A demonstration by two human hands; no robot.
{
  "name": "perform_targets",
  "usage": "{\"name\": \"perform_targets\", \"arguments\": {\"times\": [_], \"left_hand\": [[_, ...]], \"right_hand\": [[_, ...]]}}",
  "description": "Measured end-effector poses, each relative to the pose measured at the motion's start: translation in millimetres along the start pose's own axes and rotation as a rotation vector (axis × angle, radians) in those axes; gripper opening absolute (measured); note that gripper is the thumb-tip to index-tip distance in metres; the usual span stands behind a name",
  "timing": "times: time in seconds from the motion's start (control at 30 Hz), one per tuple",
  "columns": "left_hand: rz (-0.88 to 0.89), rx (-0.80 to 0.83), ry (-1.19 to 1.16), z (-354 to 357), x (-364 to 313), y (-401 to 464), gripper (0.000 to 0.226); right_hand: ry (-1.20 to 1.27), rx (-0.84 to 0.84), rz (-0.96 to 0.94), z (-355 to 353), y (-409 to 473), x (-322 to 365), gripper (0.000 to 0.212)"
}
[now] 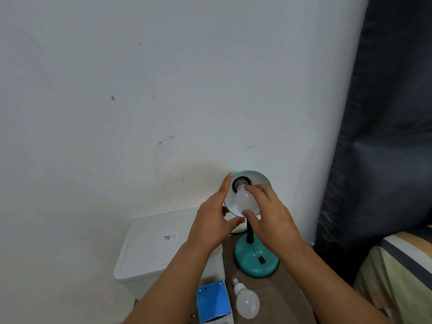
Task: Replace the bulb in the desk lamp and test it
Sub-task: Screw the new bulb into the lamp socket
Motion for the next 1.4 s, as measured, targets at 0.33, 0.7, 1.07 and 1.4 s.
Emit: {"name": "perform_targets", "arguments": {"times": [0.33,0.7,1.07,1.4], "left_hand": [[0.006,-0.002,-0.017,1,1,0,0.103],[0.007,-0.004,-0.01,-1,-1,0,0.102],[-0.004,0.002,-0.045,2,2,0,0.101],[-0.011,0.0,-0.022,2,3,0,0.102]], "right_hand": [[0.027,-0.015,-0.036,0,5,5,0.056],[0.022,-0.033,0.024,1,-1,4,0.059],[0.02,-0.055,-0.002,-4,4,6,0.057],[-0.03,-0.042,0.023,-1,7,5,0.052]]}}
Point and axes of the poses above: each hand's wrist, its own y-axis towards the middle knuckle, its own z-axis out of the palm, x = y × z, the point moved 4 cm from there along y, towards the middle knuckle, and after that the axes turned 11 degrees about -x, right-handed, at the moved point
